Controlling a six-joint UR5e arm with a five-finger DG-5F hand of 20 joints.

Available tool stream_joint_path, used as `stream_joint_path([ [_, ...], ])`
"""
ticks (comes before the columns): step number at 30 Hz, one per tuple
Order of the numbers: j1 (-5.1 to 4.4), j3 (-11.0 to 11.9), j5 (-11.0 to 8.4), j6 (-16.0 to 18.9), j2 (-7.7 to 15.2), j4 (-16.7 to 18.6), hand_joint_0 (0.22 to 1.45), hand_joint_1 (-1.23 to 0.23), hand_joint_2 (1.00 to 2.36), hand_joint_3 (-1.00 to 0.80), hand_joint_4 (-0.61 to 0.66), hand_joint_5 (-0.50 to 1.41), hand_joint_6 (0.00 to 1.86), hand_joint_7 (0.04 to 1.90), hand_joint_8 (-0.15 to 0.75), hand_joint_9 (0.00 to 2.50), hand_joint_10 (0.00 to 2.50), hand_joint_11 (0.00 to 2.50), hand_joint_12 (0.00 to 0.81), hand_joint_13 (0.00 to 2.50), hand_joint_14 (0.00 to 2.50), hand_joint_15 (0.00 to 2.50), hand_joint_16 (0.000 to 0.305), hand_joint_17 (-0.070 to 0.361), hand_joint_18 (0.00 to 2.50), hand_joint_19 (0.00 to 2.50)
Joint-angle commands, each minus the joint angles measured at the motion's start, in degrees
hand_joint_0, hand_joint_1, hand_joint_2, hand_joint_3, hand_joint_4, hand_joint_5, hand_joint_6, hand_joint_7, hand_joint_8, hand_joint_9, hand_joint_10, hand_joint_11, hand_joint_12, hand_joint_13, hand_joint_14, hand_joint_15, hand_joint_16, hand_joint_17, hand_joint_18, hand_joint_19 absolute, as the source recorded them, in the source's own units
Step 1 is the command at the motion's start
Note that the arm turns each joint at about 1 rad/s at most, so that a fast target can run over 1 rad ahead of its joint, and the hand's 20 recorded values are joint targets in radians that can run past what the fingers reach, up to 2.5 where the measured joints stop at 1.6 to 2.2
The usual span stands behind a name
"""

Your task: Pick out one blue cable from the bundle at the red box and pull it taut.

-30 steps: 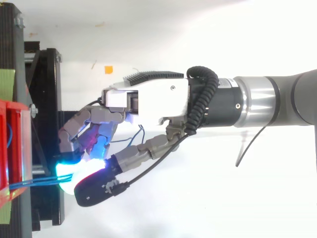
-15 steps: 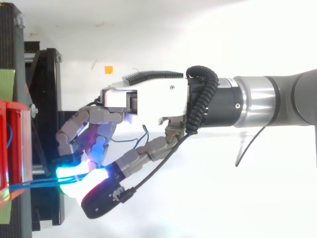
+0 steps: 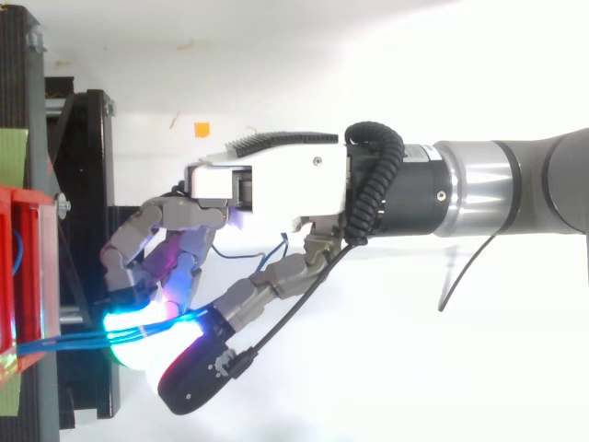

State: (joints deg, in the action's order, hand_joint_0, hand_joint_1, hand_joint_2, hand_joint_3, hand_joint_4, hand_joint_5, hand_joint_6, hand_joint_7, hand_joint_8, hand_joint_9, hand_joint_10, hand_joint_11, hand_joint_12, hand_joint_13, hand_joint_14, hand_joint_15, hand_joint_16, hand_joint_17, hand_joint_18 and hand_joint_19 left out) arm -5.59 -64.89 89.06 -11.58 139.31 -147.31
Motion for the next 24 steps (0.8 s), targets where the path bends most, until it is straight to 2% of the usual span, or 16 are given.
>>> stream_joint_path([
  [1, -0.03, 0.0, -0.11, 0.1, 0.0, -0.3, 0.58, -0.68, 1.0, -0.5, 0.16, -0.15, 0.91, 0.96, 0.348, 1.23, 0.02, 0.71, 0.46, 0.82, 0.02, 0.41, 0.064, 0.144, 0.8, 0.71],
  [8, 0.32, 0.4, 0.07, 0.2, 0.0, -0.5, 0.53, -0.48, 1.0, -0.5, 0.16, -0.14, 0.9, 0.94, 0.35, 1.23, 0.02, 0.67, 0.466, 0.81, 0.01, 0.41, 0.066, 0.149, 0.81, 0.73],
  [10, 0.41, 0.5, 0.07, 0.2, 0.0, -0.4, 0.54, -0.44, 1.0, -0.5, 0.16, -0.14, 0.9, 0.96, 0.348, 1.23, 0.02, 0.67, 0.46, 0.81, 0.02, 0.41, 0.066, 0.148, 0.8, 0.72],
  [13, 0.41, 0.5, -0.11, 0.2, 0.0, -0.2, 0.62, -0.41, 1.0, -0.5, 0.15, -0.13, 0.89, 1.0, 0.341, 1.24, 0.02, 0.67, 0.445, 0.8, 0.02, 0.42, 0.063, 0.141, 0.78, 0.75],
  [16, 0.41, 0.6, -0.11, 0.2, 0.0, -0.2, 0.63, -0.45, 1.01, -0.42, 0.14, -0.13, 0.9, 1.01, 0.34, 1.24, 0.02, 0.67, 0.448, 0.81, 0.02, 0.42, 0.063, 0.141, 0.78, 0.76],
  [18, 0.41, 0.7, -0.02, 0.2, 0.0, -0.4, 0.61, -0.53, 1.02, -0.28, 0.15, -0.12, 0.9, 1.03, 0.346, 1.24, 0.02, 0.67, 0.451, 0.81, 0.02, 0.42, 0.063, 0.142, 0.78, 0.76],
  [24, 0.41, 0.8, -0.11, 0.2, 0.0, -0.5, 0.61, -0.68, 1.02, -0.11, 0.17, -0.12, 0.9, 1.09, 0.363, 1.24, 0.02, 0.69, 0.468, 0.82, 0.02, 0.42, 0.066, 0.148, 0.8, 0.74],
])
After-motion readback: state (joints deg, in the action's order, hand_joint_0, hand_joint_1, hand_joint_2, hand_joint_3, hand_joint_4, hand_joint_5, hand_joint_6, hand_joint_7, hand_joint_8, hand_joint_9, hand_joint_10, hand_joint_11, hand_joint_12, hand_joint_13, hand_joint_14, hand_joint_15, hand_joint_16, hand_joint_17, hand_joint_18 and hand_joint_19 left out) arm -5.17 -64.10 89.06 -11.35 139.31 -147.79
